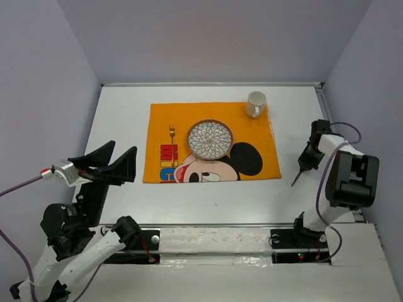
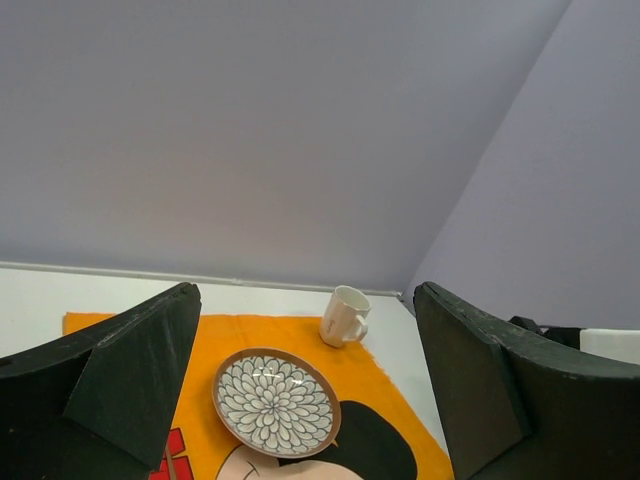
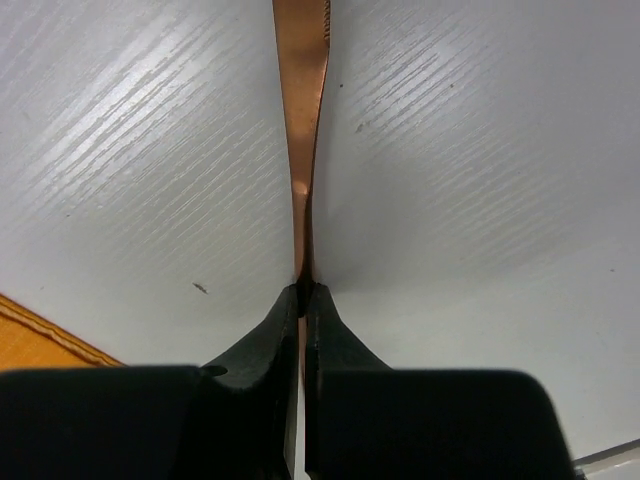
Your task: Set the dinner table for one person
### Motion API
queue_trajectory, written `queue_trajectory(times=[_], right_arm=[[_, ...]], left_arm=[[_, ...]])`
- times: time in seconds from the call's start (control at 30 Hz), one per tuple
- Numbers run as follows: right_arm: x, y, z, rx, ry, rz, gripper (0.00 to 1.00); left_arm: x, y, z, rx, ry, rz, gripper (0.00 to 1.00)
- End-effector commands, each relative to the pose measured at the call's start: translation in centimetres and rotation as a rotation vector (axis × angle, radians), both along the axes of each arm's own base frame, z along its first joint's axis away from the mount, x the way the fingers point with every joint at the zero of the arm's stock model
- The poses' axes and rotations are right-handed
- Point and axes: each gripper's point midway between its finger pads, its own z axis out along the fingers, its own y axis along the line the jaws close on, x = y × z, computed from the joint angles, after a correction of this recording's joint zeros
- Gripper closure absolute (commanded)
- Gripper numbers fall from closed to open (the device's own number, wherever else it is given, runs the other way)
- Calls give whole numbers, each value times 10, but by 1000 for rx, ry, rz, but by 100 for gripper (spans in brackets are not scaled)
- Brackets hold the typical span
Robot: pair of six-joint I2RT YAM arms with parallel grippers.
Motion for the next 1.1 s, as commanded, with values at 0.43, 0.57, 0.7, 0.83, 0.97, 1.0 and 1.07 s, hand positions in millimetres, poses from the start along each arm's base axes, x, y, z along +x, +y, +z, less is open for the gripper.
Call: queue_trajectory(times=[0.43, 0.57, 0.7, 0.83, 0.97, 1.0, 1.07], right_arm=[[90, 203, 113, 85, -401, 553, 100], [94, 260, 101, 149, -402, 666, 100], [113, 272, 84, 163, -400, 671, 100], [131, 273, 72, 120, -393, 671, 100], [141, 269, 58, 77, -369, 657, 100], [141, 268, 57, 74, -366, 656, 100], [143, 263, 54, 67, -361, 644, 100]], left_arm=[[30, -17, -17, 92, 73, 70, 1], [40, -21, -24, 124, 102, 90, 1], [47, -23, -30, 146, 121, 109, 1], [55, -26, -35, 168, 140, 124, 1], [60, -28, -40, 186, 157, 134, 1], [61, -27, -40, 187, 158, 137, 1], [63, -28, -41, 191, 162, 138, 1]])
